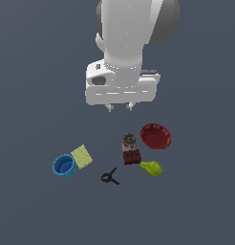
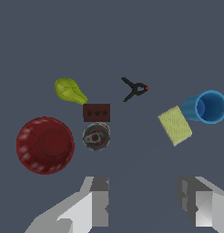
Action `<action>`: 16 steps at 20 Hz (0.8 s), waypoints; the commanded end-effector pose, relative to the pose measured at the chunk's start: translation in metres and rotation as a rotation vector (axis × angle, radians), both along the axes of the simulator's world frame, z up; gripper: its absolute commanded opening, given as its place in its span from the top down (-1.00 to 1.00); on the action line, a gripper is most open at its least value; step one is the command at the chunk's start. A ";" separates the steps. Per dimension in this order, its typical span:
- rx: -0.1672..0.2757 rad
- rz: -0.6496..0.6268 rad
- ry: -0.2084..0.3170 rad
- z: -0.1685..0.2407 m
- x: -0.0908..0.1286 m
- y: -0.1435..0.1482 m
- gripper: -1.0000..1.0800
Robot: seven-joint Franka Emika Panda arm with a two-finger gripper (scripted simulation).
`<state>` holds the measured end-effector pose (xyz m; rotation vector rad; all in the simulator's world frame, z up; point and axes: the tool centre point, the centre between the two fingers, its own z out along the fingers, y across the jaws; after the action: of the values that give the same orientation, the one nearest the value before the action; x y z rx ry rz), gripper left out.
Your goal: Pick up a designated object from a clutter of objects.
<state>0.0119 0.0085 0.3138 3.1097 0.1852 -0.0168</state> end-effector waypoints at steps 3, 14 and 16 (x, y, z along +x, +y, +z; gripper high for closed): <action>-0.012 0.058 0.003 -0.007 0.011 -0.010 -0.23; -0.060 0.292 0.022 -0.036 0.052 -0.052 -0.23; -0.069 0.339 0.027 -0.043 0.059 -0.061 -0.23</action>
<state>0.0653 -0.0454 0.2759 2.9858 0.6380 -0.0508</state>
